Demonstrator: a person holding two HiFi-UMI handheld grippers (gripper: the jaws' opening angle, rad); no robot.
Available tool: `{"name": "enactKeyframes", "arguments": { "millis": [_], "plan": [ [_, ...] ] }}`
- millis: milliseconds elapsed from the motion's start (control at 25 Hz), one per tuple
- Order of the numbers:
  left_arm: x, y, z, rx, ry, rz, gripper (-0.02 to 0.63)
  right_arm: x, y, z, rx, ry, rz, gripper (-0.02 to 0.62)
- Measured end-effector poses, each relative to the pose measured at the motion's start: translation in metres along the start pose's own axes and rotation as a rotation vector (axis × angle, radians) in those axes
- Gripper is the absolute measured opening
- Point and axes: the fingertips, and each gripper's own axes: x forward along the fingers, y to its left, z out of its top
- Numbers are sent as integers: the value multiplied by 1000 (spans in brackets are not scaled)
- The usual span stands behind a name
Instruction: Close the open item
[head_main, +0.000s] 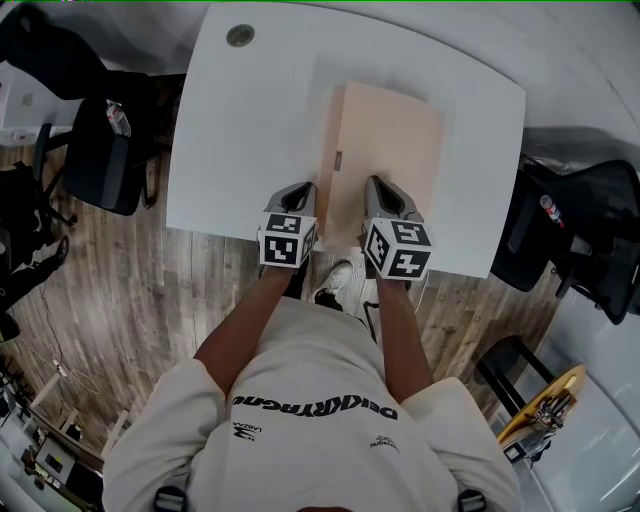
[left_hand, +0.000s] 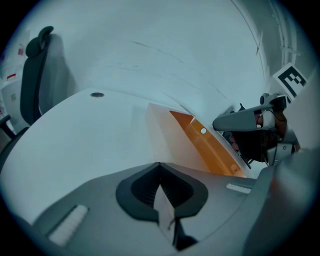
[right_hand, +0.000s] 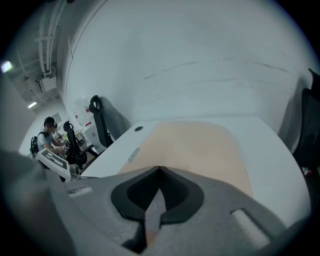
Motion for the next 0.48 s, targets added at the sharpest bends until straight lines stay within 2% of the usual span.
{"name": "enactKeyframes", "arguments": {
  "millis": [480],
  "plan": [
    [0, 0, 0, -13, -3, -9, 5, 12, 5, -11, -20, 73, 11, 2]
  ]
}}
